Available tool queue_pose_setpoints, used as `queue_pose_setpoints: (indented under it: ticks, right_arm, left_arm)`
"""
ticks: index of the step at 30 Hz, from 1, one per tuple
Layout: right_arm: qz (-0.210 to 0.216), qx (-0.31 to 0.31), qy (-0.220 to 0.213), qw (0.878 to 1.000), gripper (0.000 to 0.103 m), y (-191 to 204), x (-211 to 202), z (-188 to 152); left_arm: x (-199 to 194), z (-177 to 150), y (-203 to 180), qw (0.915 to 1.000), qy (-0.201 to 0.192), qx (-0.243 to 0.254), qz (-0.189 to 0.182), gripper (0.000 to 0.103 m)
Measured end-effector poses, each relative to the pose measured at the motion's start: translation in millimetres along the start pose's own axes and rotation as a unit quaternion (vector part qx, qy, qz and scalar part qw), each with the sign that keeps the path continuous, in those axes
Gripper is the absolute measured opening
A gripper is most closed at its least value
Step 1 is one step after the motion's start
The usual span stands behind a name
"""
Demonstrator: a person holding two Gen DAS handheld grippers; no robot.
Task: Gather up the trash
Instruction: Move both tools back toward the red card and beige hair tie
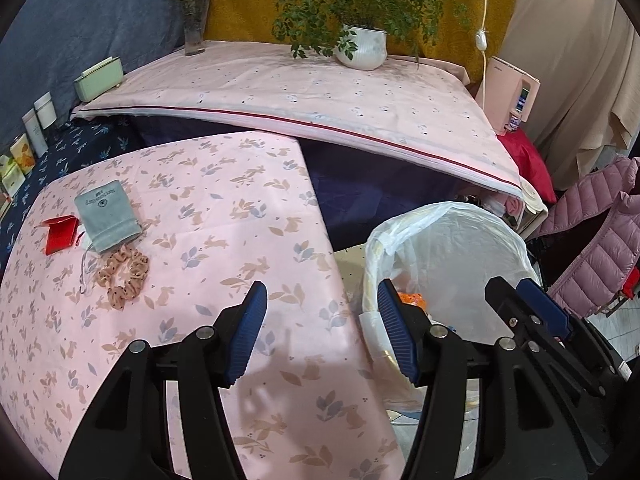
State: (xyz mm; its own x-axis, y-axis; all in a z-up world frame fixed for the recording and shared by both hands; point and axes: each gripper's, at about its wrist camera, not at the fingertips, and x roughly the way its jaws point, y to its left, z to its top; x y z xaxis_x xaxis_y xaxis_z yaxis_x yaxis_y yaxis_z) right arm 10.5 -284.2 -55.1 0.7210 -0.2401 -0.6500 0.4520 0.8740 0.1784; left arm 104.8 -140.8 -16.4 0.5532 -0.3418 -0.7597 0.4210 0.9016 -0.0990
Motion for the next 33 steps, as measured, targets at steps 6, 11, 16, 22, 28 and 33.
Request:
queue_pose_setpoints:
  ticks: [6, 11, 16, 22, 28, 33]
  right_arm:
    - [0.003, -0.023, 0.003, 1.000, 0.041, 21, 1, -3]
    - [0.010, -0.045, 0.008, 0.999, 0.042, 44, 4, -7]
    - [0.022, -0.067, 0.014, 0.997, 0.043, 71, 7, -13]
    - [0.039, -0.098, 0.025, 0.994, 0.043, 106, 12, -21]
    - [0.054, -0.126, 0.038, 0.990, 0.043, 142, 20, -31]
    - [0.068, -0.150, 0.049, 0.985, 0.043, 175, 27, -38]
  left_arm:
    - [-3, -4, 21, 0.9998, -0.003, -0.013, 0.018, 0.055]
    - [-4, -7, 46, 0.9990, -0.002, -0.032, 0.031, 0.055]
    - [-5, -12, 75, 0.9975, 0.000, -0.054, 0.047, 0.055]
    - [-6, -18, 113, 0.9944, 0.002, -0.083, 0.066, 0.060]
    - [-8, -27, 159, 0.9885, 0.002, -0.118, 0.095, 0.064]
    - [-8, -35, 202, 0.9812, 0.006, -0.155, 0.115, 0.066]
